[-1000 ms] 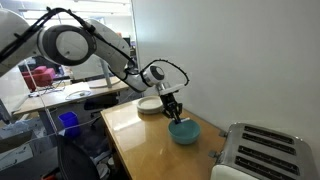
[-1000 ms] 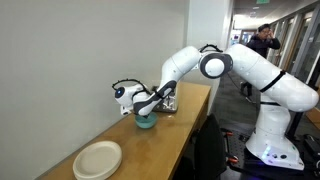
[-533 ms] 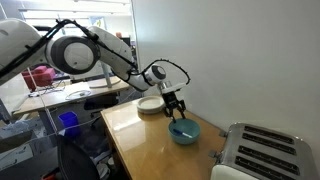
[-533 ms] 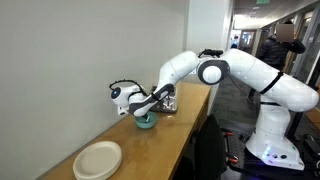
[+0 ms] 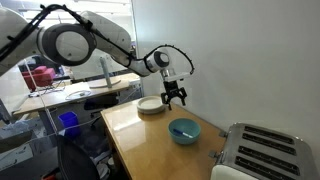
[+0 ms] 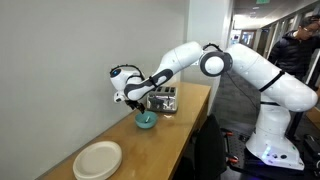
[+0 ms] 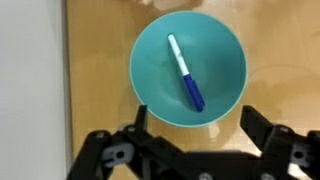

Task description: Put the sharpie in the bowl

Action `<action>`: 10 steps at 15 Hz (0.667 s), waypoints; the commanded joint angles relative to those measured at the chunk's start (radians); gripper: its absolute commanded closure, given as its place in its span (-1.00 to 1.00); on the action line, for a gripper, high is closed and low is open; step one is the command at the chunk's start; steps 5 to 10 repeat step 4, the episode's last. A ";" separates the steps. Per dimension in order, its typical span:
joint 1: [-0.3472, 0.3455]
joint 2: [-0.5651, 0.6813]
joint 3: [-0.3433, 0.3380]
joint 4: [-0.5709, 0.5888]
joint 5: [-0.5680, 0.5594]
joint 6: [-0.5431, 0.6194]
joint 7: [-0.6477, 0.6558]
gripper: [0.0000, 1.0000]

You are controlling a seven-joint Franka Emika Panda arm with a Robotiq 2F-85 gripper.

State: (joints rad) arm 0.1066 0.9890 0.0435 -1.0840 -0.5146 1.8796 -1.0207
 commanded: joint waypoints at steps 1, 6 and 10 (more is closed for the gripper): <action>-0.056 -0.080 0.049 -0.076 0.101 0.004 -0.071 -1.00; -0.086 -0.125 0.068 -0.121 0.163 0.027 -0.106 -1.00; -0.086 -0.125 0.068 -0.121 0.163 0.027 -0.106 -1.00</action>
